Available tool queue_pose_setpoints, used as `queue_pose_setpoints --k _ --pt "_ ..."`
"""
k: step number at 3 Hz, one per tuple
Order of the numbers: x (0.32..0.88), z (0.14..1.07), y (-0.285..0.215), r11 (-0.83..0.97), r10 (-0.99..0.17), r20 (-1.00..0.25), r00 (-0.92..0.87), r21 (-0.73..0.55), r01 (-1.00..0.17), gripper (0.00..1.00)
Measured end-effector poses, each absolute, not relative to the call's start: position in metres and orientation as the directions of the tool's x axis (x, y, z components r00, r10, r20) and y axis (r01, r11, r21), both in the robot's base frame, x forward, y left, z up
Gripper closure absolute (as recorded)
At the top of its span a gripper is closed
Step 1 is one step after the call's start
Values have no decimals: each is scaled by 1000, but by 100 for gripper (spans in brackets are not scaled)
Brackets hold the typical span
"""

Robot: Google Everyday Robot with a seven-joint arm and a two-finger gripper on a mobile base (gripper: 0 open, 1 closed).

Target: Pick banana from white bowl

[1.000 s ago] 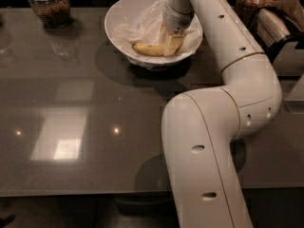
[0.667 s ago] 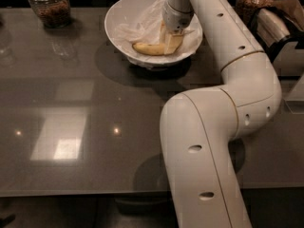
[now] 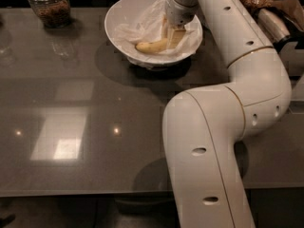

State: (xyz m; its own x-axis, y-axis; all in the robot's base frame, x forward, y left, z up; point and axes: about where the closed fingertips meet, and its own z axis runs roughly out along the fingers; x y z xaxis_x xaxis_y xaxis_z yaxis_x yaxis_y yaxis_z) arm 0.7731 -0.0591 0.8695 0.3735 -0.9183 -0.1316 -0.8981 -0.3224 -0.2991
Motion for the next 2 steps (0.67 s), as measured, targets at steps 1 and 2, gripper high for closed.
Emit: queue_pose_setpoints --k 1,2 --pt "763 894 -63 -317 -912 -148 381 -332 -888 100" --pt "745 927 -65 -317 -892 -189 410 -384 -867 100"
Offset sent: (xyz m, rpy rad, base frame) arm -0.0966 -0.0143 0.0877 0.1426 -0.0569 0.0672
